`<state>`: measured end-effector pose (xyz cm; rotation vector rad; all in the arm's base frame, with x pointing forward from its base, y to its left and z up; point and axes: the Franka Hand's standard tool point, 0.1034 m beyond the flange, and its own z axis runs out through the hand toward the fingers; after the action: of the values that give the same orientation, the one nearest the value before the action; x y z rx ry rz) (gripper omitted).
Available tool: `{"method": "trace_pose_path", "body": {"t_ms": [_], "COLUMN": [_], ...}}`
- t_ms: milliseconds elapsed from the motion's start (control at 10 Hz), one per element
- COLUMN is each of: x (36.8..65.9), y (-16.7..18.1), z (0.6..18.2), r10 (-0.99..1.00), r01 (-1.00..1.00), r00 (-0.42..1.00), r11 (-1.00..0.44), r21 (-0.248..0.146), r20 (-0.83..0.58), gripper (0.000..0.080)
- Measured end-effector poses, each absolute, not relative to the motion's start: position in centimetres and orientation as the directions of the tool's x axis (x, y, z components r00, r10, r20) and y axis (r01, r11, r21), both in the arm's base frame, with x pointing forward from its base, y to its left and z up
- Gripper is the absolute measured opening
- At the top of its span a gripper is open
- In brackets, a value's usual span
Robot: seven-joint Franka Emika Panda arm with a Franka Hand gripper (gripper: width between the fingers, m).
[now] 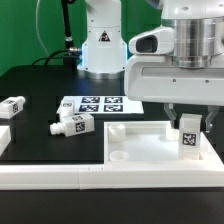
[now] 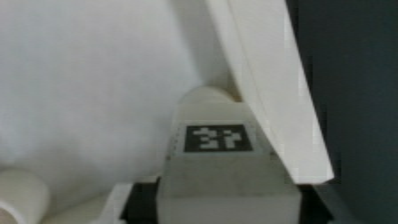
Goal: Assemble one leg
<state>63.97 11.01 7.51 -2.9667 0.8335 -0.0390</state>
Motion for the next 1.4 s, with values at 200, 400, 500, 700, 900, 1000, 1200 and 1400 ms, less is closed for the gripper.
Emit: {"method": "trace_pose_path", "body": {"t_ms": [200, 400, 500, 700, 900, 1000, 1200, 1400], "x": [63.91, 64.23, 64.30, 64.36, 64.31, 64.29, 64.26, 64.48], "y": [11.41, 11.53, 11.39, 11.11, 11.08, 11.10, 11.14, 11.04], "z": [7.56, 7.50, 7.49, 7.40, 7.39, 7.33, 7.28, 7.45], "r10": [-0.782, -0.938, -0.978, -0.996, -0.996, -0.997, -0.996, -0.925], "r01": [-0.783, -0.939, -0.979, -1.000, -0.999, -0.999, -0.999, -0.925], "r00": [0.622, 0.345, 0.202, -0.013, -0.023, 0.006, 0.020, 0.377], "r11": [-0.621, -0.344, -0.201, 0.015, 0.025, -0.003, -0.017, -0.373], "r21": [-0.022, -0.016, -0.015, -0.023, -0.031, -0.032, -0.033, -0.068], "r20": [-0.038, -0.040, -0.061, -0.085, -0.084, -0.083, -0.083, -0.057], "gripper": [0.0285, 0.0285, 0.0285, 0.0287, 0.0287, 0.0287, 0.0572, 0.0634]}}
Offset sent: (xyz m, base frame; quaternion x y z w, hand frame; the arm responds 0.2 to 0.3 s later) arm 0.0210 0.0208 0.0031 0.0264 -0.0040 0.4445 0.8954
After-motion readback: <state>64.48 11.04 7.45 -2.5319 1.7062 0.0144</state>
